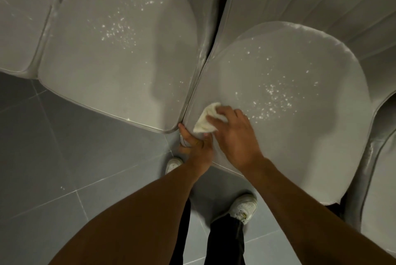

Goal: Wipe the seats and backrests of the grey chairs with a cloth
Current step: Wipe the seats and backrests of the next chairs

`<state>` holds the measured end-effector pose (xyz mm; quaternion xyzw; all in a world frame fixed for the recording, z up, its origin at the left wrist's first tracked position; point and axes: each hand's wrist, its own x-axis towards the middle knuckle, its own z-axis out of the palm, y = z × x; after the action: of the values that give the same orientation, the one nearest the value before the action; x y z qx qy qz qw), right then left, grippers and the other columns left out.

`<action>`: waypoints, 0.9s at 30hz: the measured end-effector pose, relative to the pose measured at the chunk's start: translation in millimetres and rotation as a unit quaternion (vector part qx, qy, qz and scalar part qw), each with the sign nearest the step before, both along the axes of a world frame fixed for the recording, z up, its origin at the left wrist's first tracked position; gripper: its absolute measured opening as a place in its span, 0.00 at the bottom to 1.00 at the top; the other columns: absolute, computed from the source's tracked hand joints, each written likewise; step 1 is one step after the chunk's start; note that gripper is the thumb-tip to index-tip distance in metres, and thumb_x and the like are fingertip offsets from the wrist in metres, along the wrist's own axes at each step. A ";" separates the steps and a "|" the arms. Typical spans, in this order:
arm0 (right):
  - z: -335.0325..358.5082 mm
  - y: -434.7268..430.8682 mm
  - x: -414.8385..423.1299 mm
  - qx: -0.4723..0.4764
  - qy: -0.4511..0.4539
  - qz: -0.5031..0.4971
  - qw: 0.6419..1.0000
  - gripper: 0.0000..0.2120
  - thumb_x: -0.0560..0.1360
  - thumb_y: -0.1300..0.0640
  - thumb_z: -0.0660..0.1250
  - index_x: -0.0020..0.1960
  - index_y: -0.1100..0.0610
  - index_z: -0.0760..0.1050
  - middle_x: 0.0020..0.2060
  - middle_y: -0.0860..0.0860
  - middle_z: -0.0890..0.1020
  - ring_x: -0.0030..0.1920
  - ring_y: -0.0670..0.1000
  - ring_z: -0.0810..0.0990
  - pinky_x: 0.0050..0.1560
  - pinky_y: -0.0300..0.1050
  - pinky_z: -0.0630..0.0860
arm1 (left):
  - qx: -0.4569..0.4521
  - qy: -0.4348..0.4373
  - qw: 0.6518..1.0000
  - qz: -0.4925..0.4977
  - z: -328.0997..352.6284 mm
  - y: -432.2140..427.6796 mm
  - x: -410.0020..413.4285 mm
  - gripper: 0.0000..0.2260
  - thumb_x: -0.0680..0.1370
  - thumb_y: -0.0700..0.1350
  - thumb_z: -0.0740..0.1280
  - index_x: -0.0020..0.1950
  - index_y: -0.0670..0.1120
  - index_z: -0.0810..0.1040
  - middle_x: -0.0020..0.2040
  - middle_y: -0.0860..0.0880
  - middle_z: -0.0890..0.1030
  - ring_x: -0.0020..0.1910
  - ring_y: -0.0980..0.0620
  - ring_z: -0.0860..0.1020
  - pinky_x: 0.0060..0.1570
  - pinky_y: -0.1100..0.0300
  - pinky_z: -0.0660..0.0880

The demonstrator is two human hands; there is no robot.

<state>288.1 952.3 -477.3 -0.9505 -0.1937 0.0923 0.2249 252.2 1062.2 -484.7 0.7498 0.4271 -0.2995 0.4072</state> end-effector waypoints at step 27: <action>-6.2 -66.6 -67.6 0.067 0.015 -0.283 0.956 0.18 0.77 0.57 0.65 0.66 0.54 0.78 0.66 0.55 0.69 0.61 0.61 0.73 0.64 0.54 0.72 | 0.064 0.021 0.997 0.026 -23.6 1.4 -6.2 0.39 0.81 0.64 0.58 0.81 0.58 0.35 0.77 0.31 0.57 0.72 0.29 0.64 0.72 0.32 0.60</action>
<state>220.4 885.7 -483.4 -0.9475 0.0813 0.0257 0.3082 245.9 1063.6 -508.3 0.7562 0.4733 -0.2767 0.3572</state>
